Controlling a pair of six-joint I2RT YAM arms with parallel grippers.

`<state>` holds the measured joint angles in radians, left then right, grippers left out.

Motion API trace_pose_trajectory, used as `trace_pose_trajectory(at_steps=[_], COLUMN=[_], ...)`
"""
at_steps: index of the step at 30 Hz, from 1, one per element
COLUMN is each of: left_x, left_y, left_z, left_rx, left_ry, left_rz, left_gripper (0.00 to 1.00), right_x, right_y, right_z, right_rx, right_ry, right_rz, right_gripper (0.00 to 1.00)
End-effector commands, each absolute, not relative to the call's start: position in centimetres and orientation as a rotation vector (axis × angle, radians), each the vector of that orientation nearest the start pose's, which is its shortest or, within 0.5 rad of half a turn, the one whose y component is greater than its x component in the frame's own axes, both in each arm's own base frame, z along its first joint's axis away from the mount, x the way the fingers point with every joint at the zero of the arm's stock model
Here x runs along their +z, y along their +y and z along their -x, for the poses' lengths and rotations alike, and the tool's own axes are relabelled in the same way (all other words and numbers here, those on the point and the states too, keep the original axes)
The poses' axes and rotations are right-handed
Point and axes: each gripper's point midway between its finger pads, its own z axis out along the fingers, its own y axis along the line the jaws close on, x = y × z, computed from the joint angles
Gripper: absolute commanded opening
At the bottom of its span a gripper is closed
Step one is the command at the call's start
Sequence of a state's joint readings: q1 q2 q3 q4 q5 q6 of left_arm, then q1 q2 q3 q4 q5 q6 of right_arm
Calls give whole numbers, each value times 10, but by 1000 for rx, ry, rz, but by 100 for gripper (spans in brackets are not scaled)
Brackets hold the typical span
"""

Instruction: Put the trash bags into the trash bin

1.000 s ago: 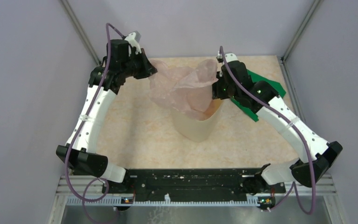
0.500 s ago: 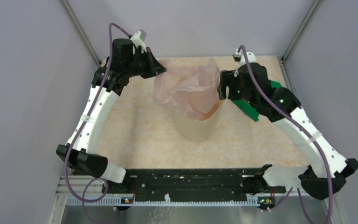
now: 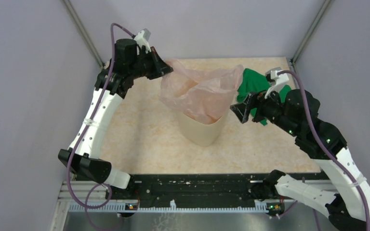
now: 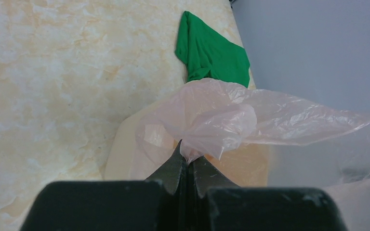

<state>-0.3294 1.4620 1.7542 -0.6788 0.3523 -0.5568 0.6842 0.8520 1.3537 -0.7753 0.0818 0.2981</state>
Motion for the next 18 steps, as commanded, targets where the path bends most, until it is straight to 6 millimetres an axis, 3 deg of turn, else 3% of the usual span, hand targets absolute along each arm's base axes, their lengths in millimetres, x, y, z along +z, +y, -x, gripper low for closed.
trace_pose_trajectory(at_steps=[1,7,13,16,18], left_x=[419,415,419,426,426], left_y=[-218,-230,-238,-242,-244], left_z=[-356,-354,-348,-342,-337], left_rx=[-987,-1029,-1115,-1186,-1219], left_ry=[1939,1947,1927,1897,1886], left_rz=[-48,-57,-14,36,65], left_gripper=[0,0,0,0,0], right_x=[382,372,350,345,347], right_y=[192,206,195,189,185], right_z=[-210,-239,-280,-300,-307], right_rx=[725,706,483,460,469], right_ry=[1808,1830,1865,1885,1888], right_rz=[357,293,241,216,192], right_gripper=[80,77,37,23,19])
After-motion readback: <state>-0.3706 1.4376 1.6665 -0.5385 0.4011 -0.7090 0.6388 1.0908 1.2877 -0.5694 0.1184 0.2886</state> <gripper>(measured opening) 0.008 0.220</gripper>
